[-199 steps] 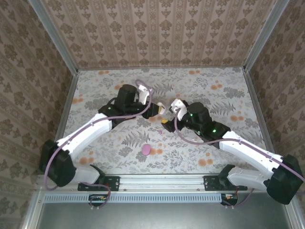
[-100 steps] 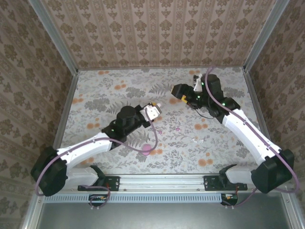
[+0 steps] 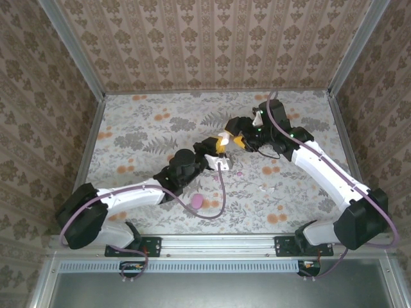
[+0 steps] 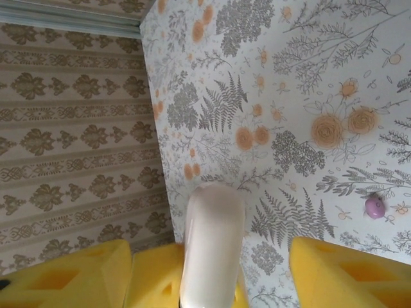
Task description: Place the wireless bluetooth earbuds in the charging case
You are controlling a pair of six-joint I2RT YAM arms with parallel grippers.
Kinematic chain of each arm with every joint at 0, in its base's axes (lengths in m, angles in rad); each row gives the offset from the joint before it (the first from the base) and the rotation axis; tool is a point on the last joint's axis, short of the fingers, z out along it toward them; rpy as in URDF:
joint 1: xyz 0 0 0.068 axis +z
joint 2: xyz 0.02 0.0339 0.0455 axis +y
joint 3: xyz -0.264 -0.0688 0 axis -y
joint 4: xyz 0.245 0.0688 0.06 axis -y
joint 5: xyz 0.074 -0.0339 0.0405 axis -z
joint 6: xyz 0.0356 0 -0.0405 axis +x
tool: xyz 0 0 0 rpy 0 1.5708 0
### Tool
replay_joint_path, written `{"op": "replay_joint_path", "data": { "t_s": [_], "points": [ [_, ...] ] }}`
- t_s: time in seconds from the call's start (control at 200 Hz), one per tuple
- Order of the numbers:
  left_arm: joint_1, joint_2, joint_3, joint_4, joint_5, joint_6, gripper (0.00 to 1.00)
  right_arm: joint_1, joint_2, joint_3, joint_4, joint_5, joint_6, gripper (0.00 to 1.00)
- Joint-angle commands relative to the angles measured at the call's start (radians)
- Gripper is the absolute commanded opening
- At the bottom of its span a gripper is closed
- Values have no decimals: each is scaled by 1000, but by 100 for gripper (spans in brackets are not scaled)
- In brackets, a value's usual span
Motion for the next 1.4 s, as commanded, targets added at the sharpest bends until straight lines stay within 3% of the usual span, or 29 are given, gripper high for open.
{"op": "replay_joint_path", "data": {
  "t_s": [0.0,0.09,0.25,0.32,0.42,0.71,0.89,1.175,1.395],
  "points": [
    [-29,38,-5,174,-52,123,0,10,14,29,8,-57,45,64],
    [-40,55,3,209,-68,139,0,11,14,30,6,-60,44,53],
    [-45,58,10,229,-76,160,0,7,14,29,1,-50,41,54],
    [-48,47,8,226,-72,169,0,5,14,23,15,-46,42,44],
    [-54,32,7,218,-65,176,0,2,42,15,41,-41,59,48],
    [-67,14,-1,210,-73,202,0,-28,67,-13,174,-68,156,45],
    [-61,17,-11,211,-81,196,0,-28,53,-23,187,-91,156,35],
    [-48,26,-13,218,-97,182,0,-35,-8,-30,126,-101,109,36],
    [-47,29,-10,213,-95,179,0,-38,-19,-38,142,-115,104,29]
  ]
}}
